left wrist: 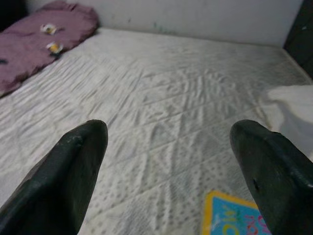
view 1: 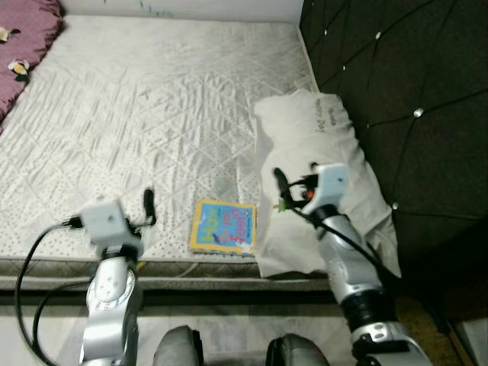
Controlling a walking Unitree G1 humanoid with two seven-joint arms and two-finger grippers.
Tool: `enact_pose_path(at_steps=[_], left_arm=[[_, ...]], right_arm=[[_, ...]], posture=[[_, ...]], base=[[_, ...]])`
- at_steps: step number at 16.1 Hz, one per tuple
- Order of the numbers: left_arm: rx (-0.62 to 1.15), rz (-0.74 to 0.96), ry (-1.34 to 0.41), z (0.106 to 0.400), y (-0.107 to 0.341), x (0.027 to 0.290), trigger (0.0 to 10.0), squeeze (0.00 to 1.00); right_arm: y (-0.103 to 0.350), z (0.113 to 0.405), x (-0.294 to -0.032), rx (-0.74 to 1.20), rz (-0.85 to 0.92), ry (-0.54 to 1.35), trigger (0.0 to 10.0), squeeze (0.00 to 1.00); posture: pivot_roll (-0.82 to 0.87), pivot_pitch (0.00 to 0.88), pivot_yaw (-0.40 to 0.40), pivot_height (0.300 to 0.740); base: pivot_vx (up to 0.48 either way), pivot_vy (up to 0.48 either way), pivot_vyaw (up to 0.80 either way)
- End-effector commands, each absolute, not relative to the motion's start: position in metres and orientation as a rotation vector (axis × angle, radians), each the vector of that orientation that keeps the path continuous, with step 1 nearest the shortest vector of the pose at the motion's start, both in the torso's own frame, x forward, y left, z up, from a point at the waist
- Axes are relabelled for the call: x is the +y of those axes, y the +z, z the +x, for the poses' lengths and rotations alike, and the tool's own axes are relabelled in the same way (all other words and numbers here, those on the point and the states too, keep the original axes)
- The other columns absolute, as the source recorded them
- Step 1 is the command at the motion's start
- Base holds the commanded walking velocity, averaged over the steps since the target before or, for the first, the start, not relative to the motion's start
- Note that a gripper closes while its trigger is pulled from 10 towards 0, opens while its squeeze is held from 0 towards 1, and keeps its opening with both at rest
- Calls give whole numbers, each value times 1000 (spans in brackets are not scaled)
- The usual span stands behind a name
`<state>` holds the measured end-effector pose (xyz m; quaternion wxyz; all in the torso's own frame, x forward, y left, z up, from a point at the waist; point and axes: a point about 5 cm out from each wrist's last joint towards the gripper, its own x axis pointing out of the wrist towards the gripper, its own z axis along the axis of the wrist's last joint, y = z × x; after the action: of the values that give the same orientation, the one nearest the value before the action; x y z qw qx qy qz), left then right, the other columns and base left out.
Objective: Clean up the room
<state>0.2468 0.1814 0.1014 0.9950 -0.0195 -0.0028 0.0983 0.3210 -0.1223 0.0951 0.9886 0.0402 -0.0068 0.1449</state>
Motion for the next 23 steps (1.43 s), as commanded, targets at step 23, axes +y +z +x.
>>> enact_pose_path(at_steps=[23], left_arm=[[195, 92, 216, 221, 37, 202, 10000, 0]], right_arm=[[49, 273, -223, 276, -42, 165, 10000, 0]], posture=[[0, 0, 42, 740]], base=[[0, 0, 0]])
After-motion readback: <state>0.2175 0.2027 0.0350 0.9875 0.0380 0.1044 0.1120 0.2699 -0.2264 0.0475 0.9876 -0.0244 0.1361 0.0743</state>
